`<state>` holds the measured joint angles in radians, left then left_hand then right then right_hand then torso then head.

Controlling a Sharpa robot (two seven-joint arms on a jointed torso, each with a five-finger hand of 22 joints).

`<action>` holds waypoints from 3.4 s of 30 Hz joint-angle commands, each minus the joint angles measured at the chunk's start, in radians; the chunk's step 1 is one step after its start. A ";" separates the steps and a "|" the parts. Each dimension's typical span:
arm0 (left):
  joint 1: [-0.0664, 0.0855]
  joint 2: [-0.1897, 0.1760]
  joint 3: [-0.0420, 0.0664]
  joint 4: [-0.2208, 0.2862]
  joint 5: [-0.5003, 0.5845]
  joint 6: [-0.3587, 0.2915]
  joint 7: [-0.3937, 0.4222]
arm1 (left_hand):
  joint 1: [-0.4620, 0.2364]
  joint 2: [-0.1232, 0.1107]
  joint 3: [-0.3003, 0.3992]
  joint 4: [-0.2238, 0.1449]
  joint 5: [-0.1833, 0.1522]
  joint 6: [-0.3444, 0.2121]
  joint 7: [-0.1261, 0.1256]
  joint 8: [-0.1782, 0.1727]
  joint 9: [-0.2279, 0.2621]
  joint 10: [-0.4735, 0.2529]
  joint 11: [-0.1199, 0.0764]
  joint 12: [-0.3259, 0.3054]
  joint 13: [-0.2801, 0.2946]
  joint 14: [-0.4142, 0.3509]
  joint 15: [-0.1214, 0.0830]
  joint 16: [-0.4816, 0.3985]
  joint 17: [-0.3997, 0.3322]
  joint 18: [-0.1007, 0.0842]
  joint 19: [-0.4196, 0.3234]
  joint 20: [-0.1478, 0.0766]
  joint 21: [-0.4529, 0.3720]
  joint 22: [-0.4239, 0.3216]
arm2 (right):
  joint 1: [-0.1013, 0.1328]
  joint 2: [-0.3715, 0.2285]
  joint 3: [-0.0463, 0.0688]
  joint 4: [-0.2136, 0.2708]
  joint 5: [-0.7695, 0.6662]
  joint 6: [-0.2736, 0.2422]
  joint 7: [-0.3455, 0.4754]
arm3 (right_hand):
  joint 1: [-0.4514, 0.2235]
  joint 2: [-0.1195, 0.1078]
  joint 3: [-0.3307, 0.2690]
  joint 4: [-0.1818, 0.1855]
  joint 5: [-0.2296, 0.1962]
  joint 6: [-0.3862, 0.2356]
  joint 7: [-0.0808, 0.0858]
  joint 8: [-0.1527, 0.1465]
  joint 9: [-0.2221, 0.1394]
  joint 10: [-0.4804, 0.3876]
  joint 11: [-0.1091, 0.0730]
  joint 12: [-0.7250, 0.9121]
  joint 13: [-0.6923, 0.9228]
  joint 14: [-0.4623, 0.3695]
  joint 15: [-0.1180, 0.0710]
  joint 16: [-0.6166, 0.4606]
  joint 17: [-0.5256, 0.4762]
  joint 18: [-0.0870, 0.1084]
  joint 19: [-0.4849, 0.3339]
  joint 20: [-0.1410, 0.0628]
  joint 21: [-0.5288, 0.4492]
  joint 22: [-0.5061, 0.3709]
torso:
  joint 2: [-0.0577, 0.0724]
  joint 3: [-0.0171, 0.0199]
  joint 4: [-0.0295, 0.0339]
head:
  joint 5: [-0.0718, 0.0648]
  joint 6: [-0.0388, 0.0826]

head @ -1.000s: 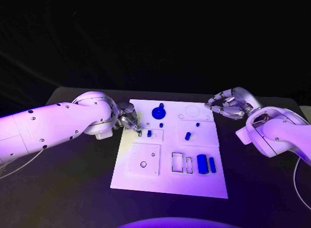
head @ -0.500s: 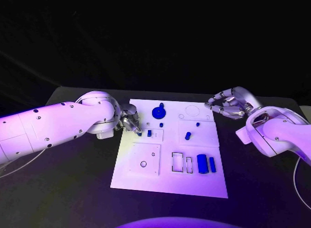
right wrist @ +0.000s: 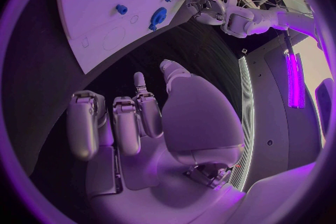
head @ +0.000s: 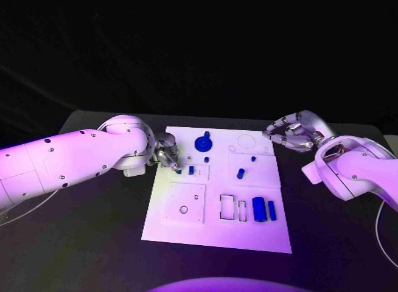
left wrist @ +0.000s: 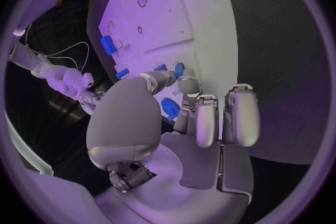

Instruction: Assemble the parts on the task board

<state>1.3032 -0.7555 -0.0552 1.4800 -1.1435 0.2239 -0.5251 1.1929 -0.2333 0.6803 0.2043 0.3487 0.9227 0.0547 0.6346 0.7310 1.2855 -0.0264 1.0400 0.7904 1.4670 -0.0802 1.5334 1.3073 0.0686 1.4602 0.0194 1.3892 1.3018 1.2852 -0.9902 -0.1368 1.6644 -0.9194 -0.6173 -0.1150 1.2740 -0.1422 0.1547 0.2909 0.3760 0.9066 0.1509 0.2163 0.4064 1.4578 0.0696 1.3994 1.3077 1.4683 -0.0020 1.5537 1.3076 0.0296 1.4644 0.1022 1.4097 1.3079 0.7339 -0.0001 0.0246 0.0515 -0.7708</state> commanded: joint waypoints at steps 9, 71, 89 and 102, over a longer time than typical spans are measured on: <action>-0.002 0.005 -0.002 -0.002 -0.005 0.046 -0.002 | 0.002 0.007 0.183 -0.187 0.012 0.010 -0.001 0.006 0.001 0.014 0.000 0.011 0.009 0.090 -0.007 0.007 0.211 -0.008 0.009 -0.001 0.007 0.003 | -0.001 0.000 0.000 0.001 -0.011 0.002 0.006 | -0.010 -0.001 0.006 -0.001 0.004 -0.002 -0.004 0.005 0.002 -0.004 -0.007 -0.005 0.135 0.089 -0.007 -0.006 0.204 0.010 0.029 -0.007 -0.004 0.160 | 0.000 0.0003 0.0005 | -0.001 -0.001; -0.002 0.037 -0.009 -0.051 0.037 0.101 -0.023 | -0.144 0.024 0.038 -0.075 0.006 0.029 -0.029 0.014 0.035 0.032 -0.019 0.014 0.030 0.091 -0.023 0.011 0.217 -0.013 0.018 -0.023 0.021 0.029 | -0.001 -0.003 0.000 0.002 -0.008 0.001 0.005 | -0.010 -0.002 0.008 -0.002 0.006 -0.003 -0.005 0.006 0.002 -0.005 -0.007 -0.007 0.134 0.088 -0.007 -0.007 0.202 0.011 0.028 -0.007 -0.008 0.158 | 0.000 -0.0001 -0.0001 | -0.004 -0.009; -0.002 0.031 -0.007 -0.054 0.036 0.100 -0.022 | -0.185 0.010 -0.087 0.010 0.003 0.044 -0.029 0.000 0.032 0.031 -0.018 0.017 0.040 0.091 -0.023 0.012 0.218 -0.015 0.021 -0.025 0.022 0.035 | -0.001 -0.004 0.000 0.002 -0.008 -0.003 0.007 | -0.012 -0.003 0.008 -0.001 0.006 -0.004 -0.004 0.006 0.002 -0.007 -0.006 -0.010 0.132 0.088 -0.007 -0.008 0.200 0.012 0.026 -0.007 -0.013 0.155 | 0.000 0.0003 -0.0009 | -0.006 -0.008; -0.002 0.022 -0.002 -0.047 0.033 0.066 -0.017 | -0.188 0.004 -0.134 0.043 0.002 0.047 -0.028 -0.005 0.032 0.030 -0.018 0.016 0.042 0.091 -0.022 0.011 0.217 -0.014 0.020 -0.026 0.021 0.033 | -0.001 -0.006 0.000 0.002 -0.007 -0.008 0.008 | -0.013 -0.004 0.007 -0.001 0.006 -0.004 -0.004 0.005 0.001 -0.008 -0.006 -0.012 0.131 0.087 -0.007 -0.009 0.197 0.013 0.024 -0.007 -0.017 0.153 | 0.001 -0.0003 -0.0009 | -0.009 -0.008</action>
<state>1.3038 -0.7322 -0.0564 1.4304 -1.1124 0.2905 -0.5392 1.0116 -0.2305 0.5515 0.2470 0.3545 0.9708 0.0212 0.6322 0.7641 1.3227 -0.0428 1.0572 0.8325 1.4668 -0.0945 1.5412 1.3075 0.0685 1.4649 -0.0001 1.4056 1.3074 1.2852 -0.9955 -0.1369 1.6655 -0.9196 -0.6224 -0.1148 1.2699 -0.1462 0.1574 0.2881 0.3756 0.9066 0.1508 0.2163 0.4065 1.4543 0.0661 1.3912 1.3077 1.4683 -0.0020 1.5498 1.3075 0.0296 1.4644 0.1022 1.3959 1.3077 0.7340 -0.0001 0.0244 0.0424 -0.7790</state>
